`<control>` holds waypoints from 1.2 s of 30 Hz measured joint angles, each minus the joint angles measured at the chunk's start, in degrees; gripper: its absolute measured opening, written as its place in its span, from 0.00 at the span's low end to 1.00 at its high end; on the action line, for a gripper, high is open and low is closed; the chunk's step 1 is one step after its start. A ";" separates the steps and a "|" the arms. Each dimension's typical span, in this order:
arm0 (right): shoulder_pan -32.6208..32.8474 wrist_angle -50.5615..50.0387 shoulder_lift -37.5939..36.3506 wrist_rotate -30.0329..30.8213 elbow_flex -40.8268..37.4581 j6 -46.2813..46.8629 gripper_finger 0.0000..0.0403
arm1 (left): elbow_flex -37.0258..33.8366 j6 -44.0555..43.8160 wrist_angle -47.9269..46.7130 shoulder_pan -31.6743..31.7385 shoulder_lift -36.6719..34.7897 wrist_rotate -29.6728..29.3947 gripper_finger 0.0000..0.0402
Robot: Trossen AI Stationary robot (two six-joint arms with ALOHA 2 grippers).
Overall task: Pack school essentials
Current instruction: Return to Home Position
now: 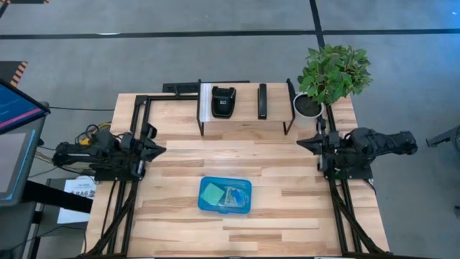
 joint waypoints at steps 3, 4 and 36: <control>-0.03 1.24 -2.27 0.00 -2.86 0.02 0.03 | -0.85 -0.06 0.52 0.00 0.83 1.71 0.00; -0.04 1.43 -3.07 -0.01 -3.65 0.01 0.03 | -1.66 -0.38 1.44 0.00 1.00 1.71 0.00; -0.04 -4.63 -7.04 -0.06 -11.25 0.64 0.03 | -9.57 -3.45 -5.51 0.00 0.15 8.34 0.00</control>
